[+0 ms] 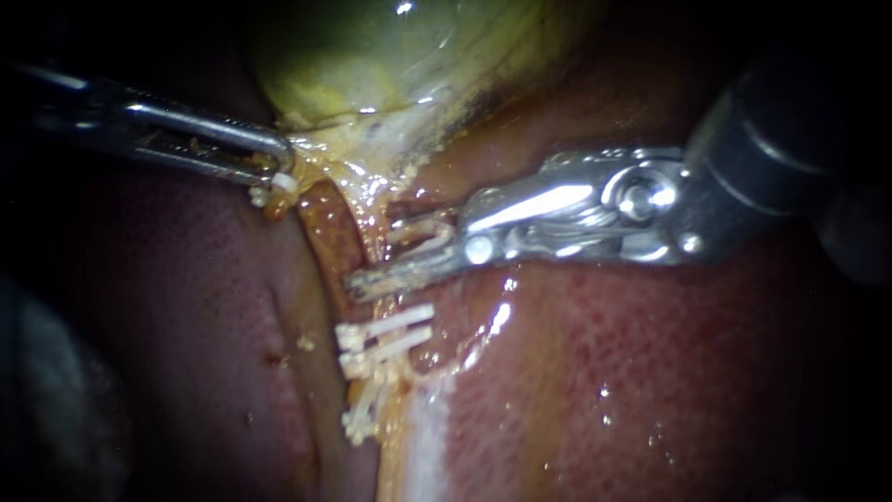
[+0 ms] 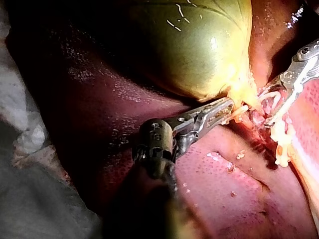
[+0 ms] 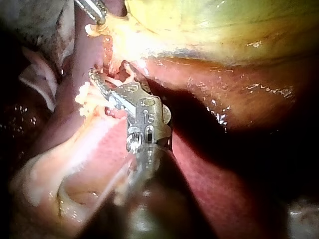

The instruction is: Clipping third clip right tube

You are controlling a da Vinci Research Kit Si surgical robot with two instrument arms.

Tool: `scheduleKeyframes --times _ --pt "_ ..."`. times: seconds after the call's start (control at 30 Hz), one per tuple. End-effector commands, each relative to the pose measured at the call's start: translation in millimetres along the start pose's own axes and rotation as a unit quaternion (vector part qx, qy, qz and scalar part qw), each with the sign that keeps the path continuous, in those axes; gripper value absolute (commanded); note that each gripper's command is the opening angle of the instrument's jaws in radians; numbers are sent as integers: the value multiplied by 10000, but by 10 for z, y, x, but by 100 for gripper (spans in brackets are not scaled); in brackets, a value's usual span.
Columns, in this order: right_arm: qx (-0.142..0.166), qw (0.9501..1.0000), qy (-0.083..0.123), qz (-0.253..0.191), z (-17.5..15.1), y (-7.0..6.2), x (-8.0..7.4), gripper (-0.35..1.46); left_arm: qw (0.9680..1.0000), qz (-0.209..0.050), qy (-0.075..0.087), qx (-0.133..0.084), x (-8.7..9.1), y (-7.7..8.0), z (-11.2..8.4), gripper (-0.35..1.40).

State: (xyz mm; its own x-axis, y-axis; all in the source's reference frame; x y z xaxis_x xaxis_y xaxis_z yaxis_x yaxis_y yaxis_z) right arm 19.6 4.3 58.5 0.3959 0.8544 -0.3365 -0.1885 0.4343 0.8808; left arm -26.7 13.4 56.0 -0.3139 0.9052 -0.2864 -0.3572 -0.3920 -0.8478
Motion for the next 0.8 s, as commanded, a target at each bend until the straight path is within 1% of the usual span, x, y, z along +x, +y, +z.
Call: scheduleKeyframes --times 0.03,0.07,0.13,0.17,0.23,0.27,0.37,0.4,0.5,0.57,0.7,0.8 --pt "60 9999 83 102 2 0 0 49 10000 0 0 2 0 0 0 -35" --pt "147 9994 199 259 5 0 1 49 10000 1 0 2 0 0 0 -35" --pt "270 9980 342 450 9 0 2 49 10000 0 0 2 0 0 0 -35" --pt "312 9969 467 551 10 0 3 49 10000 0 0 2 0 0 0 -35" --pt "375 9949 635 690 13 0 5 49 10000 0 1 3 0 0 0 -35" --pt "425 9933 755 765 14 0 5 49 10000 0 1 3 0 0 0 -35" --pt "643 9895 997 830 15 -2 7 49 10000 0 1 4 0 0 0 -35" --pt "748 9875 1103 848 14 -3 9 49 10000 0 1 4 0 0 0 -35" --pt "997 9821 1324 898 9 -11 16 49 10000 0 1 3 0 0 0 -35" --pt "1113 9790 1429 939 4 -19 24 49 10000 1 1 3 0 0 0 -35" --pt "1247 9748 1550 1010 -6 -32 39 46 10000 1 0 3 0 0 0 -35" --pt "1270 9737 1579 1039 -10 -37 46 44 10000 1 1 3 0 0 0 -35"
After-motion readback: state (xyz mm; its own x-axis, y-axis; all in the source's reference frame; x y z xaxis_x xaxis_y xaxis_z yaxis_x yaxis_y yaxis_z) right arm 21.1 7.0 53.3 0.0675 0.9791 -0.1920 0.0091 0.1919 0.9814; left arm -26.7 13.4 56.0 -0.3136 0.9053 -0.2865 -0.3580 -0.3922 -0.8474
